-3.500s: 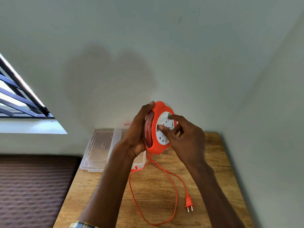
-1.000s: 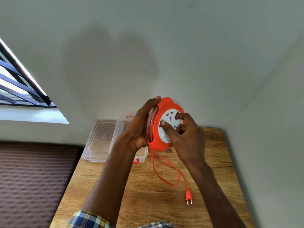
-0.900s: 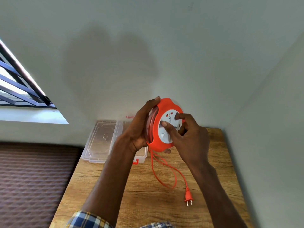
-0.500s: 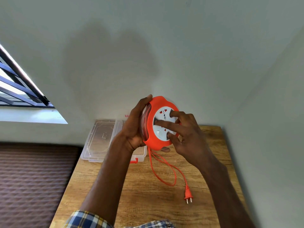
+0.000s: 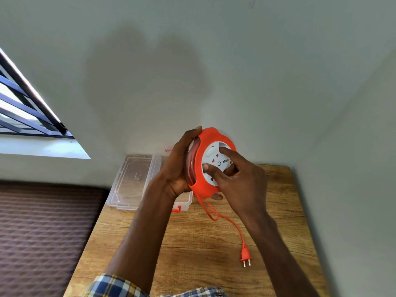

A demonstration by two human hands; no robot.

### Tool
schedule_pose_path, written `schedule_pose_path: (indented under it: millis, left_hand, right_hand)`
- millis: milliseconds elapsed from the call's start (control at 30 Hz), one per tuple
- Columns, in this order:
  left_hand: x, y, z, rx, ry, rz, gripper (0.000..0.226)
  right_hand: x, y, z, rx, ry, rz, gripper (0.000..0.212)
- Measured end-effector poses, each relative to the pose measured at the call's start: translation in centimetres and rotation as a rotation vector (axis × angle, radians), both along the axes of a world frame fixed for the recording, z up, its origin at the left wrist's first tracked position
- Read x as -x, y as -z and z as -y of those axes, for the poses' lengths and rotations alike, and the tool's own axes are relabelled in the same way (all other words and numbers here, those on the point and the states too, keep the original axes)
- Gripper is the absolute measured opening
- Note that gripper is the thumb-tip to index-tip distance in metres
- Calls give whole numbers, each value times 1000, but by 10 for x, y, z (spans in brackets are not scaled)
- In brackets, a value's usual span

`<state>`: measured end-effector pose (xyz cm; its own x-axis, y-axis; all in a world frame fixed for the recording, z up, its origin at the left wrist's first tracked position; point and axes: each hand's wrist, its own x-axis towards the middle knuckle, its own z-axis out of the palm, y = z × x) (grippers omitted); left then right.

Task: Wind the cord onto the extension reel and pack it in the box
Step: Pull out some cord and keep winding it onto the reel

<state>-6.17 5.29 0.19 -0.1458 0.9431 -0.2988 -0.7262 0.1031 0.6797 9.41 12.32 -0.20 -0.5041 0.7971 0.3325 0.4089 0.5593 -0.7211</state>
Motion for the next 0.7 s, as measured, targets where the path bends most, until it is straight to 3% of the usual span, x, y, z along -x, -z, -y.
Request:
schedule_pose_path:
  millis: [100,300,533,700]
  left_hand:
    - [1,1,-1,5,3,-4,64]
    - [7,2,-1,-43,85,70,66]
    - [4,9,-1,-47,152,88,61]
    - [1,11,-4,-15,107,71,63]
  right_hand:
    - [-3,2,-9,-205,-14,88,61]
    - [-21,1,-33,-263,-305,21,40]
    - [-26,-6,-27,-192,-428,189,62]
    - [-25,-6,-27,-236,-371,234,61]
